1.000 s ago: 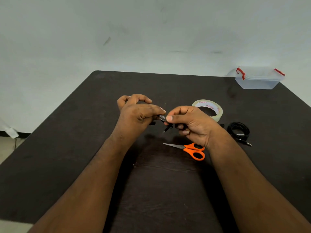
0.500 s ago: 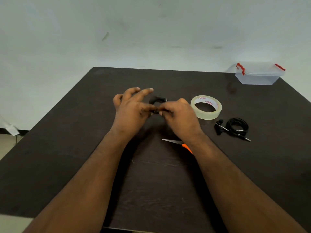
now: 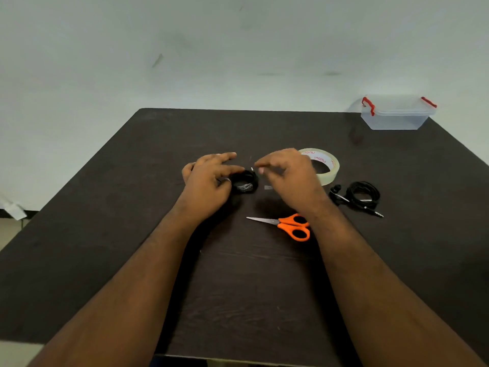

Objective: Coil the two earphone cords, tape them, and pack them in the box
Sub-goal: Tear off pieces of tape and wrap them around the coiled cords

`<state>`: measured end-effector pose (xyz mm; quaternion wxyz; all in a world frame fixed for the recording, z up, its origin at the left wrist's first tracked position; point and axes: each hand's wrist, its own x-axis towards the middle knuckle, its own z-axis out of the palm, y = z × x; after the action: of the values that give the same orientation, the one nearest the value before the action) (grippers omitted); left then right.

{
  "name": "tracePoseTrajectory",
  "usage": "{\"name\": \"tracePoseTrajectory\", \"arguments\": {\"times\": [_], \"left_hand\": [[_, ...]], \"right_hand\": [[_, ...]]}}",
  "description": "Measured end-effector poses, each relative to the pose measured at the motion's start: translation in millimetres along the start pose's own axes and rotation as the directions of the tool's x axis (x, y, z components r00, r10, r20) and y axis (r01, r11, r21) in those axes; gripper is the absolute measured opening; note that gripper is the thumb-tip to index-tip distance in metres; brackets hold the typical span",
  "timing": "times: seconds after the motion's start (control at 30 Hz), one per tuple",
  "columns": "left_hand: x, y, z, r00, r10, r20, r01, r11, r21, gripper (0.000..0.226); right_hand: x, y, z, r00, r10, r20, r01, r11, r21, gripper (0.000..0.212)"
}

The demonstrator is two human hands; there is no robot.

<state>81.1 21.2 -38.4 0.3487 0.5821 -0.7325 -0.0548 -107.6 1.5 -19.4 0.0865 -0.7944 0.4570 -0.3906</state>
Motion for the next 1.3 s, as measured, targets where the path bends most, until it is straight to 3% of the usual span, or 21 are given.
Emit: {"name": "tracePoseTrajectory", "arguments": {"times": [0.1,0.2,0.27,0.33,0.4,0.53,0.73,0.87,1.03,1.3], "left_hand": [[-4,14,7,0.995,-0.009,-0.097,0.001,0.997,-0.082,0.034],[-5,31,18,1.0,-0.029,0.004,0.029,0.996,-0.079,0.033],[-2,40,25,0.985,-0.049,0.166,0.047,0.999,0.013,0.044],[2,45,31,0.965,-0.046,0.257,0.009,0.989,0.146,0.054],[8,48,35,0.961,-0.066,0.268,0.002,0.973,0.23,0.055],[21,52,41,0.94,-0.171,0.294,0.108,0.97,0.218,0.042],[24,54,53,0.966,-0.201,0.163,0.19,0.979,0.079,0.013],[24,54,53,0.969,-0.2,0.145,0.195,0.98,0.048,0.009],[28,55,42,0.993,-0.113,0.023,0.111,0.993,0.043,0.014],[23,38,21,0.995,-0.094,0.026,0.091,0.991,0.093,0.013]], "right_hand": [[1,15,-37,0.977,0.19,-0.095,-0.182,0.98,0.085,0.014],[-2,40,-63,0.952,0.3,0.057,-0.288,0.945,-0.153,0.018],[-7,50,-68,0.926,0.343,0.157,-0.275,0.898,-0.344,0.025],[-9,53,-65,0.904,0.376,0.206,-0.267,0.869,-0.417,0.034],[-7,53,-60,0.894,0.376,0.244,-0.229,0.852,-0.471,0.039],[-4,51,-53,0.902,0.353,0.247,-0.169,0.818,-0.55,0.035],[-5,51,-47,0.943,0.302,0.142,-0.172,0.805,-0.568,0.028],[-4,51,-44,0.948,0.299,0.112,-0.191,0.811,-0.554,0.029],[-2,49,-46,0.963,0.261,0.073,-0.187,0.833,-0.521,0.03],[-1,51,-48,0.937,0.325,0.127,-0.217,0.826,-0.52,0.03]]}}
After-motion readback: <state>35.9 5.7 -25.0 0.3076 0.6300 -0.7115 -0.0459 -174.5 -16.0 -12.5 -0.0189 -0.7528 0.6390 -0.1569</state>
